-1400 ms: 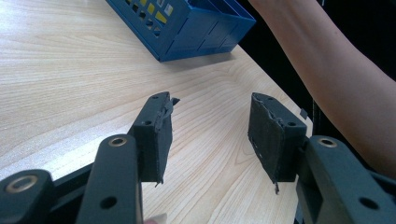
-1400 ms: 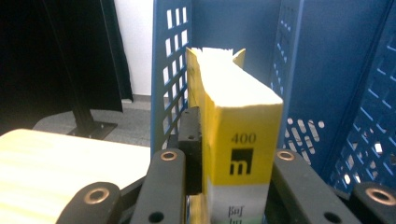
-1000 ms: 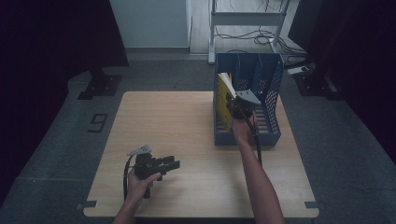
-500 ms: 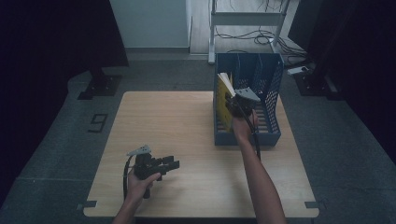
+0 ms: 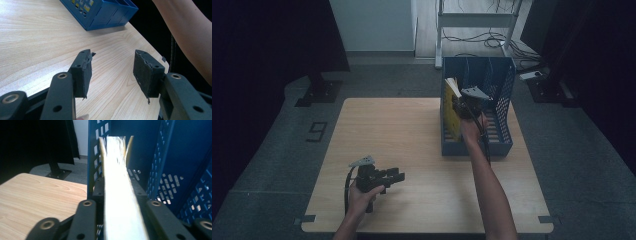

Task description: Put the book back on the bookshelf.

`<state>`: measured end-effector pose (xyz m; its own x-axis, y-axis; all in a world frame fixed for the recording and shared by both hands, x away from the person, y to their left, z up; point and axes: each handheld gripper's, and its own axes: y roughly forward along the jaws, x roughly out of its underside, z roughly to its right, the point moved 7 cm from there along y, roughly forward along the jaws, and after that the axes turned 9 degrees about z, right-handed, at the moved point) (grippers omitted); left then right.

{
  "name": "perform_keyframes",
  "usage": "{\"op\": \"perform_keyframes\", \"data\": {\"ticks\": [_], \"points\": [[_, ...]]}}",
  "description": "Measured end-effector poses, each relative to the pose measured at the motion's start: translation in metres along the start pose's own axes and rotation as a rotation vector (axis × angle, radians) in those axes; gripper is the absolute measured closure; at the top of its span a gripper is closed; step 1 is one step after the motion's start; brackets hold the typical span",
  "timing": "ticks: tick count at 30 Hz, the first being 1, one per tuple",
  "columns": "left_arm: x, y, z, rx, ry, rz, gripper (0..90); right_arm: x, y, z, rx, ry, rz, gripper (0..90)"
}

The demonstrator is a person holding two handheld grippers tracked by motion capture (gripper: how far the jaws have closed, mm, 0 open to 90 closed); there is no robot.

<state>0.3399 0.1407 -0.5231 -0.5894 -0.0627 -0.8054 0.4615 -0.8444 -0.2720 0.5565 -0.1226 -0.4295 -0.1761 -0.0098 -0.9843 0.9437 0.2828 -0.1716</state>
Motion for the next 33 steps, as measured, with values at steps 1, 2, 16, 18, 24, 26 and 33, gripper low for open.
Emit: {"op": "perform_keyframes", "data": {"ticks": [1,2,16,18,24,26,33], "points": [[0.0,0.0,0.0,0.0,0.001,-0.001,48.7,0.0,0.0,-0.001,0.004,-0.012,-0.005,73.6],[0.0,0.0,0.0,-0.001,0.0,-0.002,48.7,-0.001,0.0,-0.001,0.006,-0.024,-0.01,73.9],[0.0,0.0,-0.002,-0.002,-0.006,0.002,48.7,-0.005,0.003,-0.005,0.046,-0.032,0.018,74.4],[0.0,-0.001,-0.003,-0.004,-0.007,0.002,48.7,-0.008,0.004,-0.005,0.054,-0.026,0.03,74.4],[-0.001,-0.002,-0.002,0.0,-0.004,0.006,48.7,-0.015,0.014,-0.01,0.078,-0.023,0.049,74.4],[-0.001,-0.002,-0.002,-0.002,-0.004,0.005,48.7,-0.014,0.018,-0.01,0.091,-0.019,0.054,74.4],[0.002,0.001,-0.001,0.005,0.0,-0.008,48.8,-0.011,0.028,-0.011,0.109,0.002,0.059,74.3]]}}
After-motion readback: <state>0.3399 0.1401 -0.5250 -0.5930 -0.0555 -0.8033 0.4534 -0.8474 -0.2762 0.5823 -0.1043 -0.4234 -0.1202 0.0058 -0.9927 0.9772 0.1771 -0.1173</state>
